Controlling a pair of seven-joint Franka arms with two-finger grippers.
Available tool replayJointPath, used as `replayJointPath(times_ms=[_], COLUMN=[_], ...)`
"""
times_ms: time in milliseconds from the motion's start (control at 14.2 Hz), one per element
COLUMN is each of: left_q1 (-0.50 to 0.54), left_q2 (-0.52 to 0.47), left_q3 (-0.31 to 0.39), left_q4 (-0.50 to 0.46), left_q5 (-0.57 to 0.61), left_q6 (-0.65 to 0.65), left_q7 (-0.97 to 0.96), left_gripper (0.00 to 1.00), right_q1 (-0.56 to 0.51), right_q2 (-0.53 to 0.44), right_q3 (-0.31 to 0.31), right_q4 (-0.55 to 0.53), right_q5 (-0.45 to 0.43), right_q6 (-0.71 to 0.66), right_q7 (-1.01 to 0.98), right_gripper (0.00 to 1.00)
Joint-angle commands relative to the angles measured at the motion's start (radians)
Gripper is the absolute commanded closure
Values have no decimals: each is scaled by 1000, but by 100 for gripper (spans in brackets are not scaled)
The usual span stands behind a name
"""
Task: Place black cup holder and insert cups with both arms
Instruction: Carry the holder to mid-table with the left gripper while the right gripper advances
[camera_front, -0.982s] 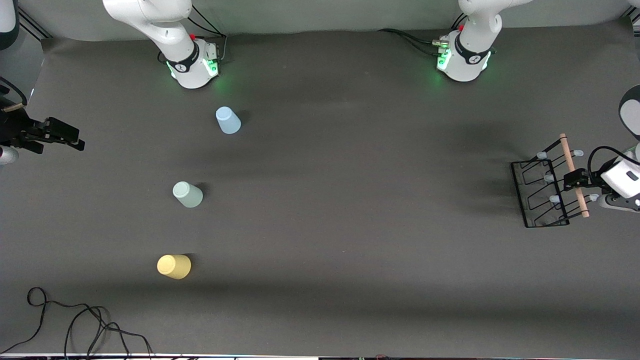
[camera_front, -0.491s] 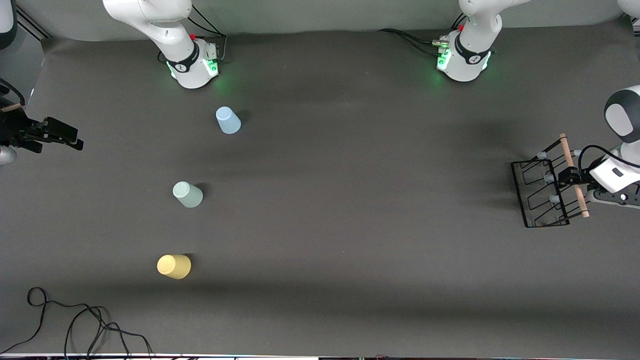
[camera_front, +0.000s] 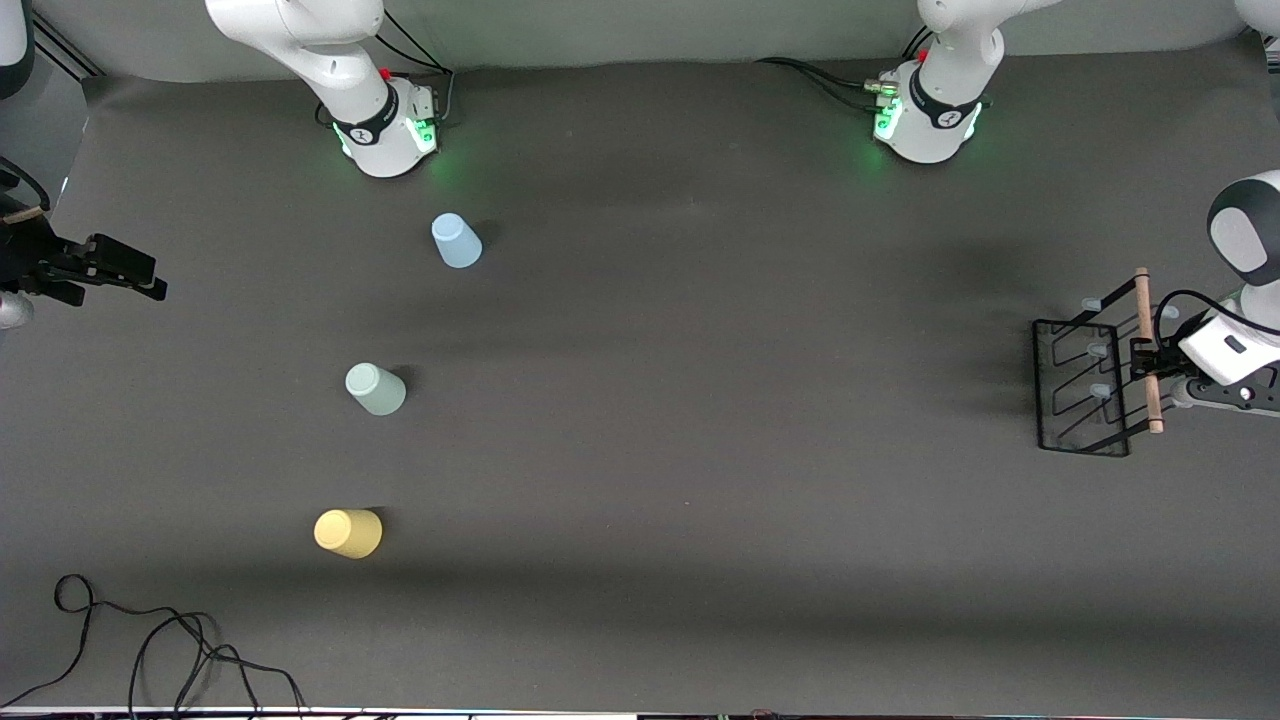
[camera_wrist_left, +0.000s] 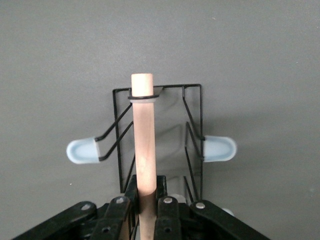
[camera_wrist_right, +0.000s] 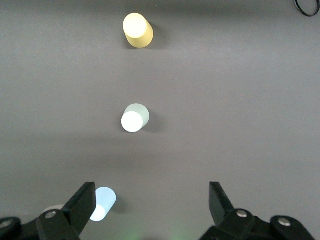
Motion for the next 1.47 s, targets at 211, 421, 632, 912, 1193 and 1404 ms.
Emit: replayJointPath(times_ms=[211,421,632,912,1193,1404], left_q1=[-42,-168,-317,-499,-697,-829], left_q2=[-33,-25,-17,55,162,272], left_q3=[-36,-39,-39,-44,-44,-44], left_q4=[169,311,384,495,605,717], left_q5=[-103,-103,-105,-108,-106,-106], left_q6=[-254,-421,-474,-490,-484,-474], left_q7=[-67,-274,-484,-674,-917,-1063], left_gripper=[100,100,100,100,100,100], right_q1=[5,5,4,8,7,8], right_q2=[1,1,2,5,5,5], right_q3=[-1,-1,-1,-1,1,-1], right_q4=[23,30,41,41,38,33], right_q5=[13,13,13,7,6,6], right_q6=[-11,-11,-11,-11,-11,-7], right_q7=[9,9,15,15,17,17], right_gripper=[0,0,0,0,0,0])
